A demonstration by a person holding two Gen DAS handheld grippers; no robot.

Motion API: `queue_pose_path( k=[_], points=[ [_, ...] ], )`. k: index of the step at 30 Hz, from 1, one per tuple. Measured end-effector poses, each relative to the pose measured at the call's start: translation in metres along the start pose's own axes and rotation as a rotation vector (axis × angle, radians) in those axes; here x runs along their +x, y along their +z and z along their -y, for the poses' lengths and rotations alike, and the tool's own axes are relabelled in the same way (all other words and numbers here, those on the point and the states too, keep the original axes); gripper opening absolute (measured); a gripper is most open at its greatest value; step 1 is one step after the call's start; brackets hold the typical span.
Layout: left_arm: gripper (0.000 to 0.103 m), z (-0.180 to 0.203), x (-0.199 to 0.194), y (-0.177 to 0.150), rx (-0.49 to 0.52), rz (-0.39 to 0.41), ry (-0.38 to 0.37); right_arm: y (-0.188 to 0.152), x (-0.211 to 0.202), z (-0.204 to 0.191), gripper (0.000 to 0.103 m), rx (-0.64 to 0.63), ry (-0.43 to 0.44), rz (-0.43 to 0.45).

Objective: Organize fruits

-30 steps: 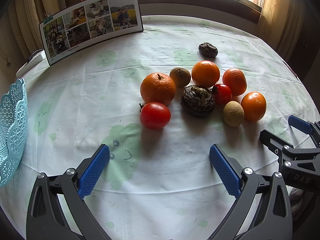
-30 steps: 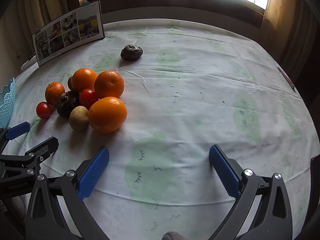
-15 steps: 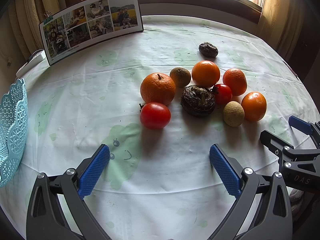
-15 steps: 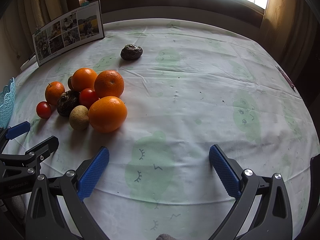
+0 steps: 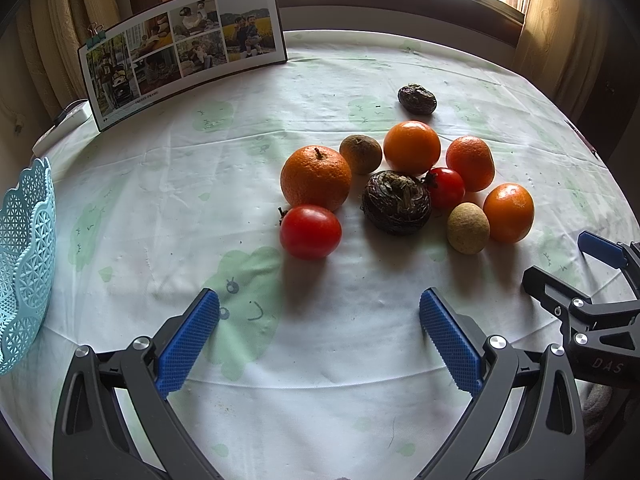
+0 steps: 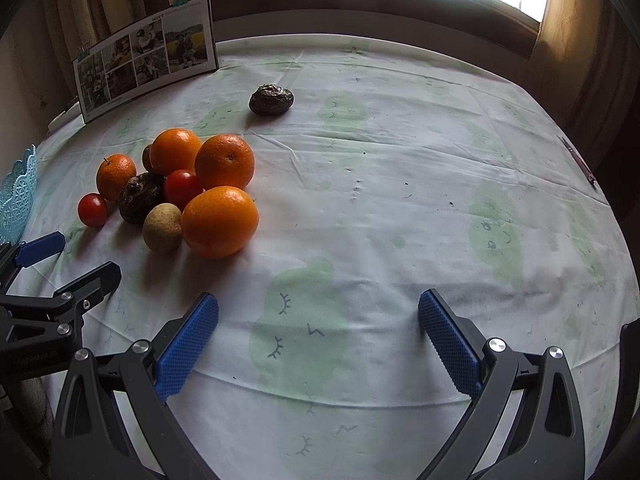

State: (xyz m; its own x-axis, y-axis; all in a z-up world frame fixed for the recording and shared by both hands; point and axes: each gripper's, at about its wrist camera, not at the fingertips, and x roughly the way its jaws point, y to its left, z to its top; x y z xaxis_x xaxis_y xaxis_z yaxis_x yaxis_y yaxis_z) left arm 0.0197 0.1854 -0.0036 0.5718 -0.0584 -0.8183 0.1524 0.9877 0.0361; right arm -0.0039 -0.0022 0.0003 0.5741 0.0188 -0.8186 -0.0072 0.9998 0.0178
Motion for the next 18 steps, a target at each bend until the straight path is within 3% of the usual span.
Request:
queue_pose_path(
  k=[5,10,12,16,18],
  points=[
    [0.101,-0.006,-0.008,0.001,-0.013,0.027,-0.026,0.001,-0.009,0.002,0.098,0.014,0.068,0.035],
    [0.101,-0.026,-0.034,0.007,-0.037,0.129,0.046,0.010,-0.024,-0.005,0.098,0.029,0.139,0.103],
    [0.101,-0.032,-0.040,0.010,-0.046,0.150,0.057,0.015,-0.022,-0.012,0.094,0.014,0.153,0.107],
    [0.101,-0.044,-0.041,0.013,-0.061,0.147,0.074,0.022,-0.008,-0.017,0.073,0.017,0.186,0.068],
    [0.101,-0.044,-0.038,0.013,-0.060,0.135,0.072,0.025,0.000,-0.019,0.069,0.014,0.200,0.044]
  ],
)
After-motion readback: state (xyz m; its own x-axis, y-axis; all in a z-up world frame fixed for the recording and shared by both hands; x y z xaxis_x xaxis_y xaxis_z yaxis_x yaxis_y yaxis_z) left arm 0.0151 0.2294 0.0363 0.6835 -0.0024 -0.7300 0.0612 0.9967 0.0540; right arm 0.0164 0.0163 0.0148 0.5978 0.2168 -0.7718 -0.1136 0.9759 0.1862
